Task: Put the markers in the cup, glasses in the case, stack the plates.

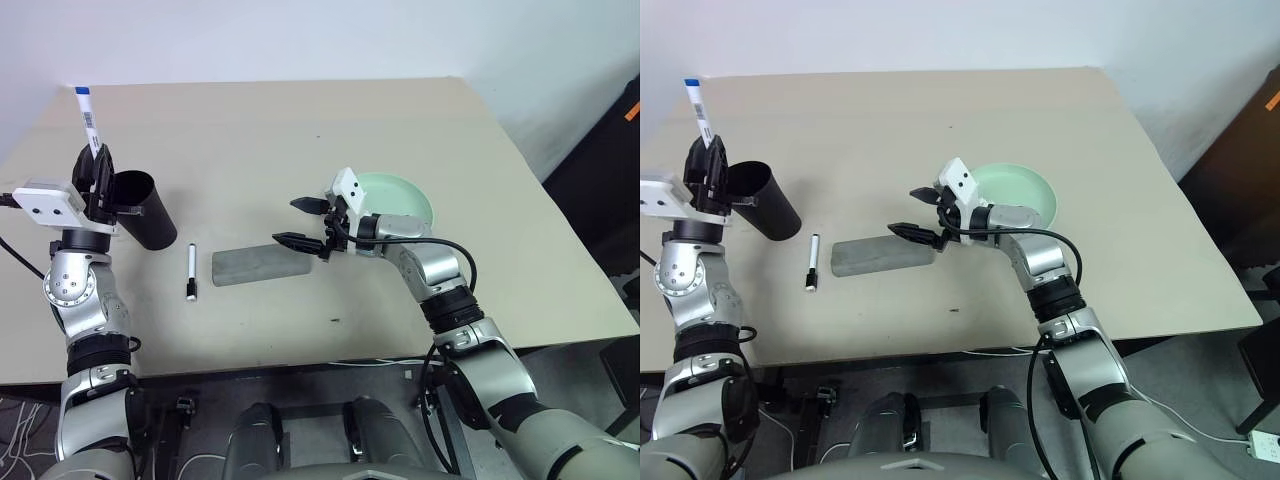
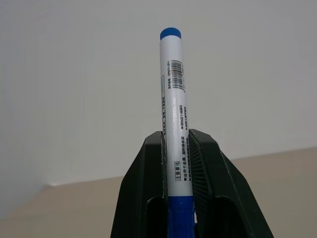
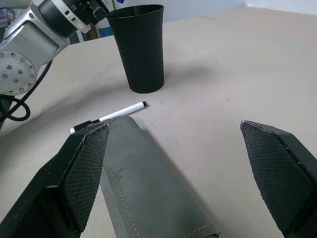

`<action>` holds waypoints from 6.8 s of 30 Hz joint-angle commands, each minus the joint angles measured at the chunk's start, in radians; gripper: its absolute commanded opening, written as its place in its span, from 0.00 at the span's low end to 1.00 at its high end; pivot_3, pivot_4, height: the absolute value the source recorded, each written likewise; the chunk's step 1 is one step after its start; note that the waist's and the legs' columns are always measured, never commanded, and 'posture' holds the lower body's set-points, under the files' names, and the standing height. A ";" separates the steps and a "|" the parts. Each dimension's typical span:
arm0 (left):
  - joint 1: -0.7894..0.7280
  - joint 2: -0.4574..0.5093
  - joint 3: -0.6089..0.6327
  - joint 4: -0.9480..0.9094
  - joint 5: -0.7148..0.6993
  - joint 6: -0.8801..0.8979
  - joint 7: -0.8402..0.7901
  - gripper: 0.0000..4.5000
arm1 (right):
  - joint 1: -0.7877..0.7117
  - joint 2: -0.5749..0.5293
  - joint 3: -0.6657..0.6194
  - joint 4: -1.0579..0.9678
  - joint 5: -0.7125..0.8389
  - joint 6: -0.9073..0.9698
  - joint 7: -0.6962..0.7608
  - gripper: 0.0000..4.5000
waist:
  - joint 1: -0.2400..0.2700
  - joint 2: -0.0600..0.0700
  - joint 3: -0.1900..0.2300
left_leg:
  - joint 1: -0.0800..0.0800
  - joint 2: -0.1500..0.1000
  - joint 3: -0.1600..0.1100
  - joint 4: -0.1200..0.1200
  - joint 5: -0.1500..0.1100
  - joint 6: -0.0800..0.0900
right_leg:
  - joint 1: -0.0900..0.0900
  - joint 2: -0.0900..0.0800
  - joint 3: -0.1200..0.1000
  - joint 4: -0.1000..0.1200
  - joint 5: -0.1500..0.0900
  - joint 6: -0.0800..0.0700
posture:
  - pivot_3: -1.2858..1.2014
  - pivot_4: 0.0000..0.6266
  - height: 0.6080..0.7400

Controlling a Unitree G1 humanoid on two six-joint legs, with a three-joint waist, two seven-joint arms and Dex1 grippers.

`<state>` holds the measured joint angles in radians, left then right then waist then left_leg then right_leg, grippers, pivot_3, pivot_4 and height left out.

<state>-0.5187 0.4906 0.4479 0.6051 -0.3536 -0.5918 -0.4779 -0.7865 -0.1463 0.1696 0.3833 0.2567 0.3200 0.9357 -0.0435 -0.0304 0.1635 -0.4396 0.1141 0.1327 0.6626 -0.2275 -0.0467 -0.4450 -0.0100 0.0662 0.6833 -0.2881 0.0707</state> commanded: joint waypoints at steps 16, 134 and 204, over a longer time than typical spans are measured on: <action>0.021 0.008 -0.005 -0.075 -0.013 0.071 0.011 0.07 | -0.019 0.013 -0.001 -0.013 -0.006 -0.028 -0.007 1.00 | 0.000 0.000 0.000 | 0.000 0.000 0.000 0.000 0.000 0.000 | 0.000 0.000 0.000 0.000 0.000 0.000 | 0.52 0.24 0.89; 0.531 -0.224 -0.252 -1.151 0.156 1.357 0.483 0.99 | 0.026 -0.086 -0.115 -0.178 0.199 -0.086 0.229 1.00 | -0.001 0.000 0.000 | 0.004 0.000 -0.001 0.000 0.000 0.000 | 0.004 0.000 0.002 -0.002 -0.002 -0.005 | 0.52 0.24 0.89; 0.492 -0.215 -0.261 -1.238 0.369 1.408 0.501 0.00 | 0.050 -0.038 -0.131 -0.162 0.230 -0.239 0.186 1.00 | -0.024 -0.004 0.003 | 0.014 -0.020 -0.027 -0.018 -0.001 0.001 | 0.013 -0.001 0.011 -0.017 0.000 -0.001 | 0.52 0.24 0.89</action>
<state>-0.0304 0.2733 0.1924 -0.5993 -0.0110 0.8872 0.0088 -0.7106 -0.1921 0.0495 0.2290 0.4753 0.1003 1.1164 -0.0678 -0.0348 0.1662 -0.4260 0.0938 0.1058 0.6450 -0.2285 -0.0455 -0.4324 -0.0109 0.0771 0.6664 -0.2882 0.0693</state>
